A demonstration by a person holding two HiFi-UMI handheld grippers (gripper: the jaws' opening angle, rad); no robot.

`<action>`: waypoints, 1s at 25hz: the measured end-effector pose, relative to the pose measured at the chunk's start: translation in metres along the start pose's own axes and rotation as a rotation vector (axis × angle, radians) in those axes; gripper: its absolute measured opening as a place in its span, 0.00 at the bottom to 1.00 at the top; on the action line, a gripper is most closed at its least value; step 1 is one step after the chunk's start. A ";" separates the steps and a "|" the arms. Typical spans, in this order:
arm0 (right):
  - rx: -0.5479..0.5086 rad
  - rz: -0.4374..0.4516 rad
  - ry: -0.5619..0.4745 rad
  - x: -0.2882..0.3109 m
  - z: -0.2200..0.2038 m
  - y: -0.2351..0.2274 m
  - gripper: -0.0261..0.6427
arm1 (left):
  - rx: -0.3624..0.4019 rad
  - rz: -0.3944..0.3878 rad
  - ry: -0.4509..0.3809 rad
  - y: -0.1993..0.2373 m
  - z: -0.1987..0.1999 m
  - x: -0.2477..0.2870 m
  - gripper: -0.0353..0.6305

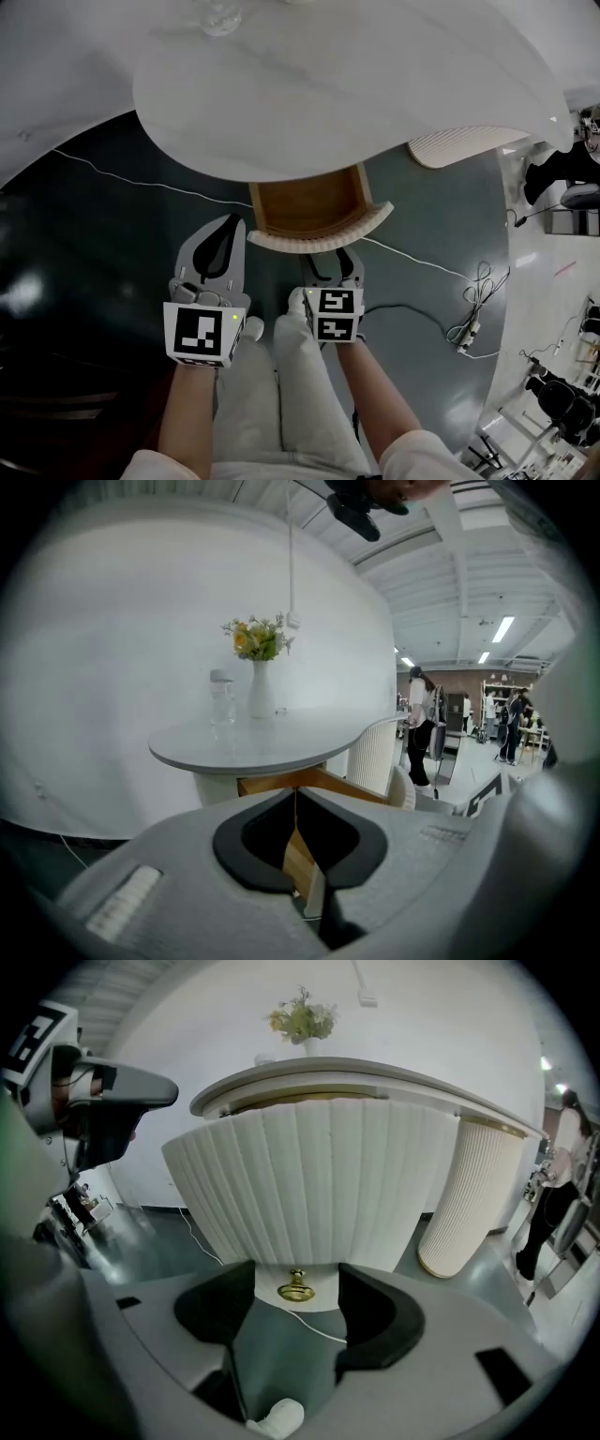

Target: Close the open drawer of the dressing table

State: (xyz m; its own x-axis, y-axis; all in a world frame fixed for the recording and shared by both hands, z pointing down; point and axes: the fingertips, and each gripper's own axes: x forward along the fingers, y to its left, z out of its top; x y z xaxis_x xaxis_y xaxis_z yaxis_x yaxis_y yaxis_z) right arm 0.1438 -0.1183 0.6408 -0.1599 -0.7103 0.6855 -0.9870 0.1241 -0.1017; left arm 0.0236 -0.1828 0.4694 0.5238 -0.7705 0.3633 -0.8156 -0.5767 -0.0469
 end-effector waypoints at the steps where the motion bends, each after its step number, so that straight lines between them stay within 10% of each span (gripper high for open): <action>1: -0.005 -0.004 -0.001 0.001 0.002 0.000 0.45 | -0.003 0.006 -0.002 0.001 0.000 0.000 0.08; 25: -0.025 -0.024 -0.058 0.038 0.047 0.001 0.45 | -0.026 0.020 -0.006 0.045 0.006 0.007 0.08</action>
State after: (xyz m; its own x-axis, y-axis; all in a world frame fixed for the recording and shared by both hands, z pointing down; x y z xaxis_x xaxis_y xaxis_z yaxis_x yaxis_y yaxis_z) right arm 0.1366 -0.1778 0.6328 -0.1375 -0.7521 0.6446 -0.9901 0.1236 -0.0670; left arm -0.0082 -0.2157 0.4646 0.5090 -0.7835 0.3565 -0.8319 -0.5541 -0.0299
